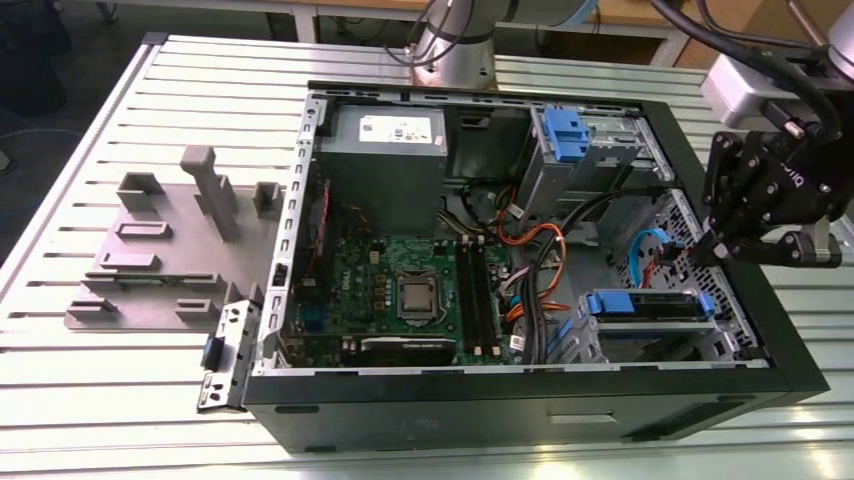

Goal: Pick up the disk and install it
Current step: 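Insert the first disk wire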

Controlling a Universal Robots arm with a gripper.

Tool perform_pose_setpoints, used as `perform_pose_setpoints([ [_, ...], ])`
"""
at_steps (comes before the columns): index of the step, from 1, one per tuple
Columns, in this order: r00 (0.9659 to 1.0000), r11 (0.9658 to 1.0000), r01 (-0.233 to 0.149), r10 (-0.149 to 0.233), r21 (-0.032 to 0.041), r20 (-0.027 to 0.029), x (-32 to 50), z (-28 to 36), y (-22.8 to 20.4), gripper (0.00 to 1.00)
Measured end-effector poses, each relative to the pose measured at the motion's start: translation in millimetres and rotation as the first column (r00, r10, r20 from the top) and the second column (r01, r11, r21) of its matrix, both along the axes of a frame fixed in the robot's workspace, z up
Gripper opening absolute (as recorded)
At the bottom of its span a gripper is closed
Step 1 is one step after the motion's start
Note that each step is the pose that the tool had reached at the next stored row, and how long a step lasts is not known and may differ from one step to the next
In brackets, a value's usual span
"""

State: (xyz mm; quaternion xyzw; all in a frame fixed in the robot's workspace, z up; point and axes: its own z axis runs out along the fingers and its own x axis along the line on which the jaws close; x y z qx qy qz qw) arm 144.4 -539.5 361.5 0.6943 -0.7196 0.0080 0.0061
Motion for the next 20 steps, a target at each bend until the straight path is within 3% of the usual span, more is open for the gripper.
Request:
perform_pose_setpoints([
  [4,1.0,1.0,0.0,0.0,-0.0052,-0.0004,1.1,1.8,3.8,0.11],
  [7,1.0,1.0,0.0,0.0,-0.0078,-0.0036,2.7,1.8,6.1,0.11],
  [11,1.0,0.9999,0.0,0.0,-0.0108,-0.008,4.9,1.8,7.1,0.11],
  [16,1.0,0.9999,0.0,0.0,-0.0109,-0.0086,5.1,1.8,7.2,0.11],
  [17,1.0,0.9999,0.0,0.0,-0.0117,-0.0085,5.1,1.7,7.3,0.18],
  [20,1.0,0.9998,-0.002,0.001,-0.0196,-0.0086,5.1,1.8,7.7,0.18],
])
